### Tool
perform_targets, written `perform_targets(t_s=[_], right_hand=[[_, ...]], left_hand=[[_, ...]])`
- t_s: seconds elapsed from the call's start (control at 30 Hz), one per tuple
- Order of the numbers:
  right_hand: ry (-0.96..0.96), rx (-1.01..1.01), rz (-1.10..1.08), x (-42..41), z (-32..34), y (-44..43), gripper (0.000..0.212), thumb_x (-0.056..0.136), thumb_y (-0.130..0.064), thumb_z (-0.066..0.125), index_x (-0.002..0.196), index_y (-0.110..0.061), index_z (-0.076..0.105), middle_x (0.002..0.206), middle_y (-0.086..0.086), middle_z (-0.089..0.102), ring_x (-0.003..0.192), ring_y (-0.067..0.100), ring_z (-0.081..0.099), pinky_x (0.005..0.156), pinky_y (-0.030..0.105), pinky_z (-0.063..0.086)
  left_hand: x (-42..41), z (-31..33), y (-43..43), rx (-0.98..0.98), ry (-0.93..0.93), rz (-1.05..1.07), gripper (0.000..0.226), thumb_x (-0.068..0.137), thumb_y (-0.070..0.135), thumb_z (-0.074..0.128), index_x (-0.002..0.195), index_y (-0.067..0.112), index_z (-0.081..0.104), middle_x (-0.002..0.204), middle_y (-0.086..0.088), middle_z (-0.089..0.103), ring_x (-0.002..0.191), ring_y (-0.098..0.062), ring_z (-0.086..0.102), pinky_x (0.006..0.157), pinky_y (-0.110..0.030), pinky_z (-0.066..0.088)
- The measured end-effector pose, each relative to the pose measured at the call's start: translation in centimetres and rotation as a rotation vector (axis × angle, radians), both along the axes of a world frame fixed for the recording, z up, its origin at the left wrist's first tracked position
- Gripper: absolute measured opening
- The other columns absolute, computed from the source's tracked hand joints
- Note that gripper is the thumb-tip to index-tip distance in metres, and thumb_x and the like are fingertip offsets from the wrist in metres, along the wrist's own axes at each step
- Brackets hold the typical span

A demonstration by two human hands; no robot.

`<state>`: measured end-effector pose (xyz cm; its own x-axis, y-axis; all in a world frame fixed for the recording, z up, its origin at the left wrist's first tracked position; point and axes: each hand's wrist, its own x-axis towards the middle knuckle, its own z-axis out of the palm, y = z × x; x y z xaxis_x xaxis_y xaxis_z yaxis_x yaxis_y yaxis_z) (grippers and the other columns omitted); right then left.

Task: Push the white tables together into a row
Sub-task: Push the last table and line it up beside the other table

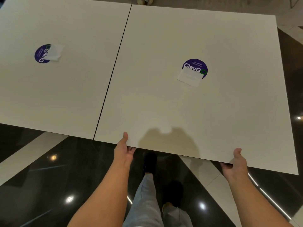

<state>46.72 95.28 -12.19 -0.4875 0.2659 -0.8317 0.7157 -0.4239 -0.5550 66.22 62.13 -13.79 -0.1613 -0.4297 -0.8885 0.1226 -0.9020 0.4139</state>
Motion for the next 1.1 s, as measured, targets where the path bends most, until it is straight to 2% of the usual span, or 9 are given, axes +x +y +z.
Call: perform_targets(t_s=[0.2,0.3,0.43,0.57,0.8,0.93,1.1], right_hand=[[0.002,-0.008,0.009,0.0,0.0,0.0,0.041,0.087,-0.044,0.071,0.121,-0.024,0.062,0.114,-0.001,0.069,0.100,0.020,0.068,0.065,0.036,0.060],[0.008,-0.009,-0.002,0.1,-0.1,-0.1,0.044,0.087,-0.044,0.071,0.124,-0.022,0.061,0.115,0.001,0.068,0.102,0.021,0.067,0.068,0.036,0.060],[0.002,-0.006,0.008,0.1,0.0,-0.3,0.036,0.088,-0.045,0.070,0.115,-0.023,0.063,0.117,0.001,0.067,0.103,0.021,0.067,0.071,0.037,0.060],[0.008,-0.006,-0.004,0.2,0.0,-0.5,0.049,0.087,-0.044,0.071,0.128,-0.022,0.059,0.117,0.001,0.067,0.103,0.021,0.067,0.069,0.036,0.060],[0.012,0.011,-0.006,0.5,0.0,-0.6,0.051,0.086,-0.045,0.071,0.130,-0.022,0.058,0.120,0.001,0.066,0.105,0.021,0.066,0.079,0.038,0.059],[0.003,0.017,-0.017,0.4,0.0,-0.6,0.053,0.087,-0.045,0.071,0.131,-0.021,0.056,0.120,0.002,0.066,0.105,0.022,0.066,0.082,0.039,0.059],[0.022,0.010,-0.002,0.3,-0.3,-0.3,0.042,0.089,-0.044,0.070,0.123,-0.023,0.061,0.118,0.000,0.067,0.103,0.020,0.067,0.078,0.038,0.058]], left_hand=[[0.1,0.1,-0.1,0.002,-0.006,0.001,0.037,0.085,0.022,0.075,0.117,0.008,0.062,0.115,-0.015,0.070,0.107,-0.032,0.067,0.091,-0.054,0.056],[0.1,0.1,-0.3,0.008,-0.014,-0.011,0.034,0.085,0.022,0.075,0.114,0.009,0.062,0.114,-0.015,0.070,0.106,-0.033,0.067,0.091,-0.055,0.056],[0.1,0.1,-0.6,0.012,-0.022,-0.024,0.038,0.084,0.022,0.076,0.116,0.009,0.061,0.114,-0.016,0.070,0.105,-0.033,0.067,0.089,-0.055,0.056],[0.1,0.0,-1.1,0.000,-0.027,-0.031,0.039,0.084,0.022,0.077,0.117,0.010,0.060,0.114,-0.016,0.070,0.105,-0.034,0.067,0.087,-0.055,0.057],[0.2,-0.1,-1.2,0.004,-0.024,-0.045,0.037,0.084,0.021,0.076,0.115,0.010,0.060,0.114,-0.016,0.069,0.106,-0.034,0.066,0.089,-0.056,0.056],[0.2,-0.1,-1.1,0.003,-0.028,-0.046,0.037,0.084,0.022,0.077,0.115,0.010,0.061,0.112,-0.015,0.070,0.104,-0.033,0.068,0.084,-0.054,0.059],[0.4,-0.1,-0.8,0.009,-0.032,-0.021,0.037,0.082,0.021,0.078,0.114,0.009,0.063,0.106,-0.014,0.074,0.098,-0.032,0.070,0.077,-0.051,0.061]])
